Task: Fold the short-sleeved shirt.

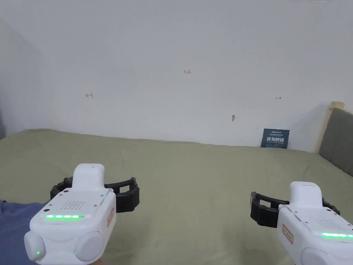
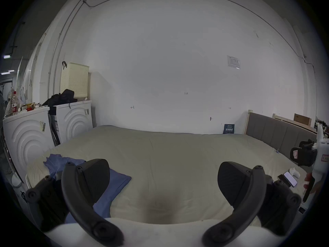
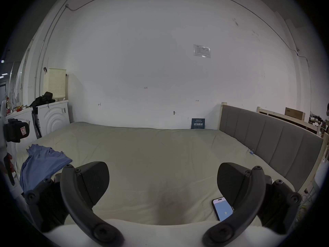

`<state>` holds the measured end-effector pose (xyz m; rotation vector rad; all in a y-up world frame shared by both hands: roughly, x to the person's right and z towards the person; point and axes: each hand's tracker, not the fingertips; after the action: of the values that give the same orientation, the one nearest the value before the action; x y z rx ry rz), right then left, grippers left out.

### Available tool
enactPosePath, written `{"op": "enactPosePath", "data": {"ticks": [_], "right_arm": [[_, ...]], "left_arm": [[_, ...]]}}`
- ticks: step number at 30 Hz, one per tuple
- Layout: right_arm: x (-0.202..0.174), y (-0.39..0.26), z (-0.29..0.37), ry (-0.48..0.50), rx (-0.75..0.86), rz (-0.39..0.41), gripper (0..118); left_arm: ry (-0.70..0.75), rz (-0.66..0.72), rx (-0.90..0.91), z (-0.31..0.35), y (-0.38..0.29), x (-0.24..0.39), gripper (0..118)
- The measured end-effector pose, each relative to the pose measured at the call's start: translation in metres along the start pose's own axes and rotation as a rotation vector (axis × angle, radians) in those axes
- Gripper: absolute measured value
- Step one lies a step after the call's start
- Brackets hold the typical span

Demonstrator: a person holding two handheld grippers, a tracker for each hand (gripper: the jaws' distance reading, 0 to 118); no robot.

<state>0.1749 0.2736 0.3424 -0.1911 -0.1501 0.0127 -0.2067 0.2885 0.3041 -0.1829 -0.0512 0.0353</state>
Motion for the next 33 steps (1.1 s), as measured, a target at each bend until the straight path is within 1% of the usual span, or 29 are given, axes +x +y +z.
{"op": "enactPosePath", "data": {"ticks": [4,6,9,11,12,13,15,16,17,18,19,20,21,22,23,24,25,26,27,28,29,30,31,32,33], "right_arm": [[-0.001,0.010,-0.001,0.020,0.011,-0.007,117],[-0.003,0.021,-0.001,0.023,0.035,0.026,117],[-0.011,0.046,-0.002,-0.014,0.090,0.147,117],[-0.020,0.059,-0.005,-0.020,0.120,0.283,117],[-0.025,0.061,-0.010,-0.023,0.133,0.391,117],[-0.032,0.063,-0.014,-0.036,0.137,0.498,117],[-0.047,0.061,-0.020,-0.068,0.178,0.737,117],[-0.056,0.057,-0.023,-0.083,0.191,0.884,117],[-0.066,0.049,-0.029,-0.120,0.186,1.104,117],[-0.072,0.042,-0.033,-0.158,0.181,1.240,117],[-0.077,0.031,-0.038,-0.199,0.169,1.437,117],[-0.077,0.016,-0.043,-0.231,0.182,1.609,117],[-0.077,0.006,-0.046,-0.237,0.174,1.731,117],[-0.076,-0.002,-0.044,-0.217,0.164,1.810,117],[-0.075,-0.005,-0.041,-0.155,0.176,1.811,117],[-0.075,-0.005,-0.038,-0.120,0.181,1.771,117],[-0.072,-0.002,-0.035,-0.106,0.201,1.669,117],[-0.068,0.003,-0.033,-0.097,0.217,1.529,117],[-0.066,0.009,-0.032,-0.101,0.219,1.358,117],[-0.061,0.020,-0.030,-0.100,0.176,1.127,117],[-0.056,0.029,-0.030,-0.101,0.137,0.925,117],[-0.047,0.037,-0.029,-0.094,0.098,0.720,117],[-0.034,0.043,-0.028,-0.053,0.065,0.512,117],[-0.020,0.044,-0.026,-0.029,0.063,0.306,117],[-0.011,0.043,-0.024,-0.022,0.063,0.166,117]], "left_arm": [[0.001,0.019,0.018,-0.001,0.014,0.001,118],[-0.015,0.027,0.035,0.000,0.027,0.002,118],[-0.044,0.103,0.088,0.001,0.049,-0.002,118],[-0.073,0.225,0.120,0.001,0.060,-0.008,118],[-0.084,0.283,0.135,-0.001,0.065,-0.013,118],[-0.112,0.391,0.156,-0.006,0.065,-0.021,118],[-0.171,0.757,0.141,-0.020,0.055,-0.046,118],[-0.186,0.994,0.100,-0.029,0.044,-0.062,118],[-0.196,1.304,0.050,-0.038,0.023,-0.079,118],[-0.189,1.500,0.022,-0.043,0.008,-0.089,118],[-0.183,1.737,0.003,-0.048,-0.016,-0.098,118],[-0.196,1.924,0.038,-0.051,-0.040,-0.102,118],[-0.162,2.047,0.056,-0.050,-0.053,-0.104,118],[-0.087,2.041,0.081,-0.046,-0.062,-0.107,118],[0.011,1.910,0.068,-0.040,-0.059,-0.110,118],[0.100,1.775,0.044,-0.035,-0.052,-0.112,118],[0.130,1.598,0.040,-0.013,-0.036,-0.094,118],[0.126,1.451,0.038,-0.008,-0.023,-0.088,118],[0.101,1.318,0.019,-0.004,-0.010,-0.083,118],[0.100,1.160,-0.013,0.002,0.009,-0.070,118],[0.098,0.887,0.003,-0.030,0.023,-0.091,118],[0.128,0.637,0.013,-0.029,0.043,-0.080,118],[0.156,0.409,0.052,-0.026,0.051,-0.059,118],[0.158,0.221,0.084,-0.022,0.055,-0.043,118],[0.129,0.137,0.104,-0.016,0.048,-0.028,118]]}}
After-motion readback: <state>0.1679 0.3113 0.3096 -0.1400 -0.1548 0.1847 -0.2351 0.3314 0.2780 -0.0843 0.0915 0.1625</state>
